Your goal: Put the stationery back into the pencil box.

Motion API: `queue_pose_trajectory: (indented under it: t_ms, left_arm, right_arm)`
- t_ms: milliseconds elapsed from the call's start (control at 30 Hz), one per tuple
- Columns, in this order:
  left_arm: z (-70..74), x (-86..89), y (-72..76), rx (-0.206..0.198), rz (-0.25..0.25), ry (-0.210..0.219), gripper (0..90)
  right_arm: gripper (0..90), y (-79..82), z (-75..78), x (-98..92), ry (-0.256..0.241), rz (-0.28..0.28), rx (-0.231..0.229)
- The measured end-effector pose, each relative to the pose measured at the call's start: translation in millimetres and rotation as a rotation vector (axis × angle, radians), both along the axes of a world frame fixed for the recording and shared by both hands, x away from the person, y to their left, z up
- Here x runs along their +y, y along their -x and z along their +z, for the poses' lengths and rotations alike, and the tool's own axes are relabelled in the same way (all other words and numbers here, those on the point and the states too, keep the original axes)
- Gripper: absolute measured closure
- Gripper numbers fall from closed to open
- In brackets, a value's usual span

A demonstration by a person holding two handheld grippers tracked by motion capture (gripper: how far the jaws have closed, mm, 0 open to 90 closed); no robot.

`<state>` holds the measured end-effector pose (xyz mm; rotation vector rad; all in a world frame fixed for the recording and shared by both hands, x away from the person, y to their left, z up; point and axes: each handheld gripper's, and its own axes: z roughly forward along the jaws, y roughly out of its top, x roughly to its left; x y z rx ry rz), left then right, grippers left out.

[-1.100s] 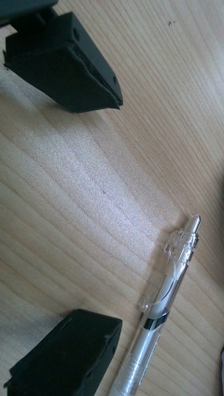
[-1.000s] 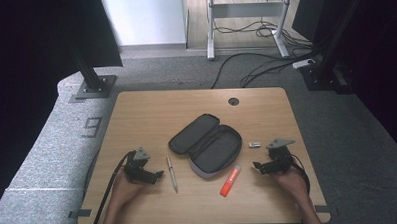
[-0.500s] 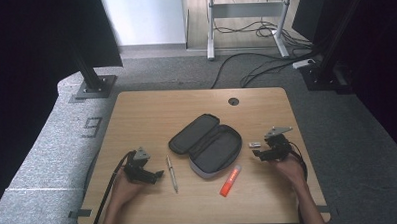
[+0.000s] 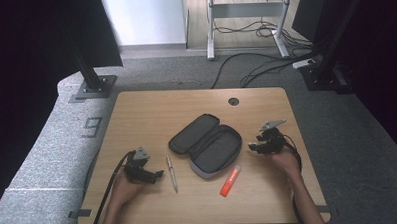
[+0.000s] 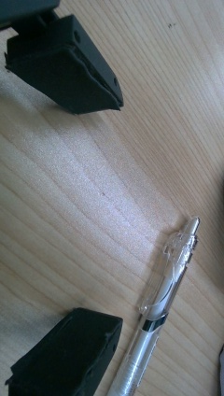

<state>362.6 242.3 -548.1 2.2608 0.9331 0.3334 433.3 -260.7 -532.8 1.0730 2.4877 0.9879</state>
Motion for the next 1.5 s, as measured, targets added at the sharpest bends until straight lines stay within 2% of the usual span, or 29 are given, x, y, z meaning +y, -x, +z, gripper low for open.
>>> queue_pose_trajectory:
  t_ms: [200,400,567,733,1000,1200,1500]
  left_arm:
    - [0.0,0.0,0.0,0.000,0.001,0.000,0.2]
    - [0.0,0.1,0.0,-0.001,0.001,0.000,0.3]
    - [0.0,0.1,-0.1,-0.001,0.001,0.000,0.3]
    - [0.0,0.1,0.0,-0.001,0.001,0.000,0.3]
    - [0.0,0.1,0.0,-0.001,0.001,0.000,0.3]
    - [0.0,0.1,0.0,-0.001,0.001,0.000,0.3]
    - [0.0,0.2,-0.2,-0.001,0.009,0.000,0.3]
  right_arm:
    - [50.3,-0.4,-5.2,2.9,0.033,0.017,0.011]
    - [63.4,1.6,-5.2,0.4,0.021,-0.005,0.008]
    - [70.4,2.7,-4.5,-1.7,0.016,-0.019,0.019]
    - [71.2,3.2,-4.1,-2.1,0.005,-0.039,0.033]
    - [71.8,5.3,-2.7,2.2,0.029,-0.064,0.032]
    - [71.8,6.9,-1.1,2.7,0.037,-0.066,0.022]
    - [71.8,12.3,10.3,0.5,0.027,-0.064,0.008]
